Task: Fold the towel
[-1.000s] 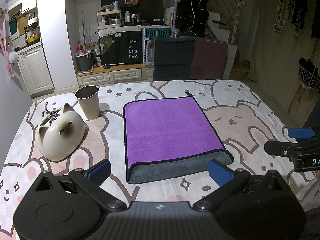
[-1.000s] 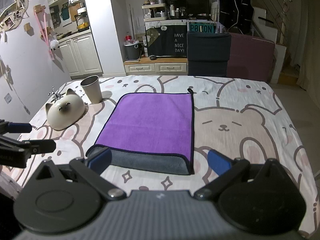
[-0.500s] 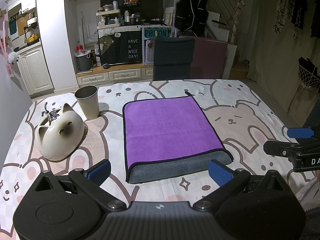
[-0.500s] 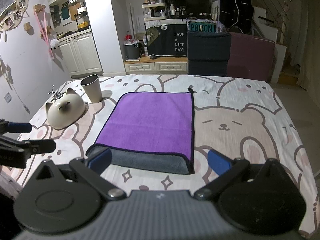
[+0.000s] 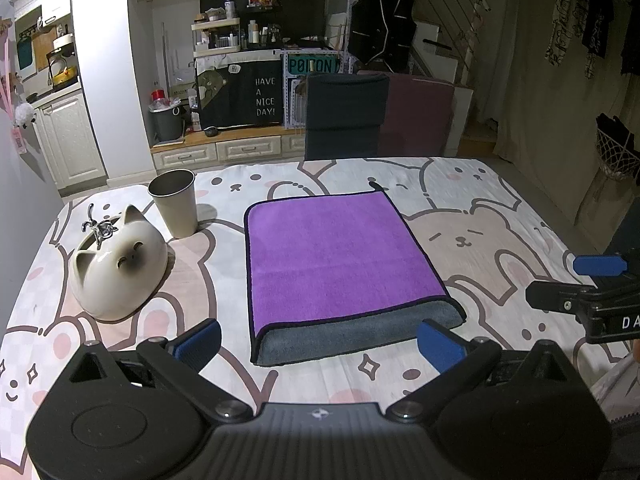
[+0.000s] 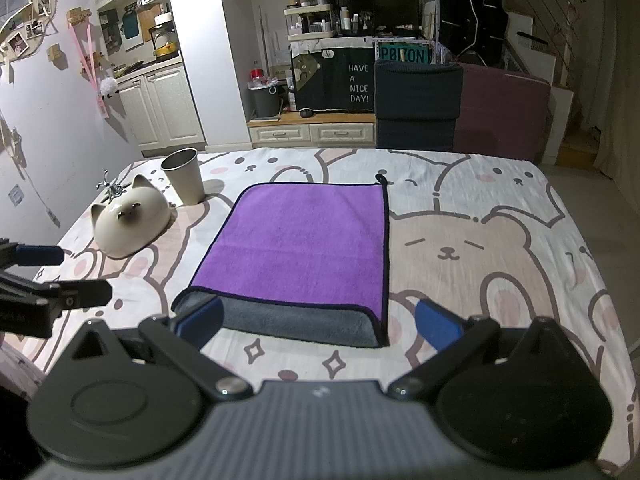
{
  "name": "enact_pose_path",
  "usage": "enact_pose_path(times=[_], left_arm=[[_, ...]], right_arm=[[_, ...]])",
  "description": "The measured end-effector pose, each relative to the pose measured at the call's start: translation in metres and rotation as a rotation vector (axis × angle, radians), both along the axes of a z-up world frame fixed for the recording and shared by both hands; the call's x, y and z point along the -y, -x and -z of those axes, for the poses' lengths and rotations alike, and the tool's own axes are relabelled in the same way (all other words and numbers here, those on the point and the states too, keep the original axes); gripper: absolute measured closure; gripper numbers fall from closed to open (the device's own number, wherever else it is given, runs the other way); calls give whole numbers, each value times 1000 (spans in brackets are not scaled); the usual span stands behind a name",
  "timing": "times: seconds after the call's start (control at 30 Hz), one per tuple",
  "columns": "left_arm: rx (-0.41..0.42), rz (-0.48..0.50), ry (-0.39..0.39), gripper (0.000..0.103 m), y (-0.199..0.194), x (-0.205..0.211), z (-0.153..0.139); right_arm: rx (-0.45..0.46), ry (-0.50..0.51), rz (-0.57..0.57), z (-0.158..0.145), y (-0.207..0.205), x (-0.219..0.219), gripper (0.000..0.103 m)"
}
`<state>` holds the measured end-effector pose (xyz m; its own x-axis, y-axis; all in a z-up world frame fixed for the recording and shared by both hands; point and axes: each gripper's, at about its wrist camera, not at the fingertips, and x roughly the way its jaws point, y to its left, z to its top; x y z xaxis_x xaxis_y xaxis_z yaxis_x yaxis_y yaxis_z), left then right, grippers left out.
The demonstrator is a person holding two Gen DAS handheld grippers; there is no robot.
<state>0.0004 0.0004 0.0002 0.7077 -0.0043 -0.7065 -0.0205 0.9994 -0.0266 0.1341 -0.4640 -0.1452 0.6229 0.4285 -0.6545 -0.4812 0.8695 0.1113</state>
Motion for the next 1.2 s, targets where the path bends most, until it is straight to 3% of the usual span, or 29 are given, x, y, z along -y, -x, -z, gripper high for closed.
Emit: enact_pose_path(times=[0.63, 1.2], left_arm=[[-3, -4, 0, 0, 1, 5, 1], [-44, -25, -44, 0, -12, 5, 30]], right_arm=[[-20, -10, 10, 1, -2, 3, 1], [-27, -1, 19, 7, -8, 1, 1]])
